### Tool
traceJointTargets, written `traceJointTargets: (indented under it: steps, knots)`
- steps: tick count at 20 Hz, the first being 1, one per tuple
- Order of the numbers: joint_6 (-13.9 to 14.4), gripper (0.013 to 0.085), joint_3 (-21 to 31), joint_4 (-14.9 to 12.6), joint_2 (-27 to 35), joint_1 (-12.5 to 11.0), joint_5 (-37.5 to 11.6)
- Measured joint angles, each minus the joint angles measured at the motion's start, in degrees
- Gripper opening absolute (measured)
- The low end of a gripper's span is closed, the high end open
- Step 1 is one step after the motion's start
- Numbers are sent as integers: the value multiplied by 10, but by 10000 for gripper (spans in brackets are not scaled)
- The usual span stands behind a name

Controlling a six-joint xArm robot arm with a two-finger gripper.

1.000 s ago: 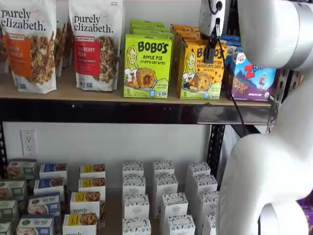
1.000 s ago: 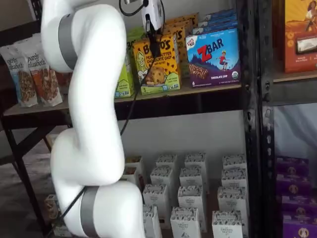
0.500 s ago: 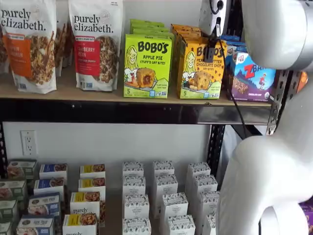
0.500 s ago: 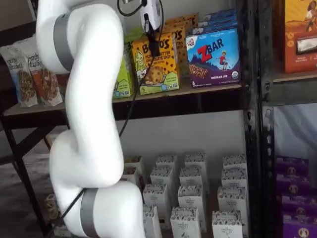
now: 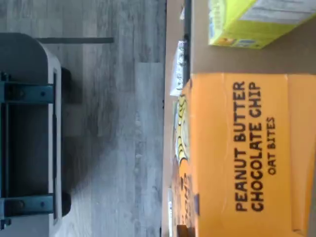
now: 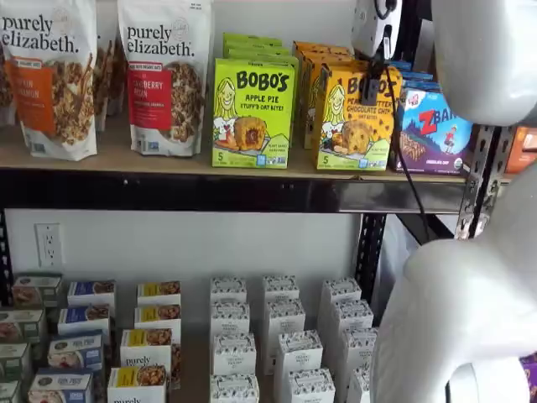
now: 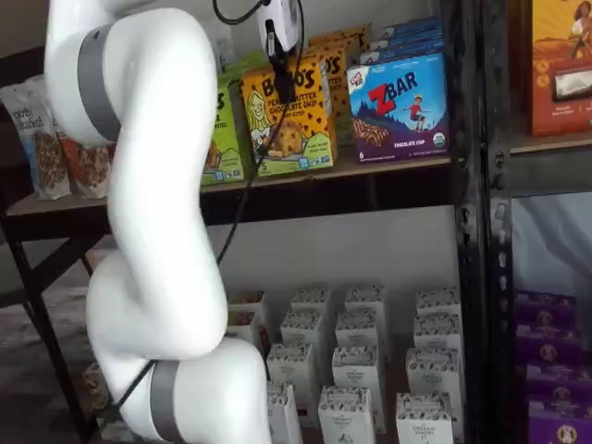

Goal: Pick up the orange box on the top shelf, the fifth box from the left

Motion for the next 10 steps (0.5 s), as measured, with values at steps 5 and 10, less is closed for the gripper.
traceJointTargets:
  steps: [5,10]
  knots:
    - [-8,330,14,11,-29,-11,21]
    - [-11,330,18,25,-53,-19,47]
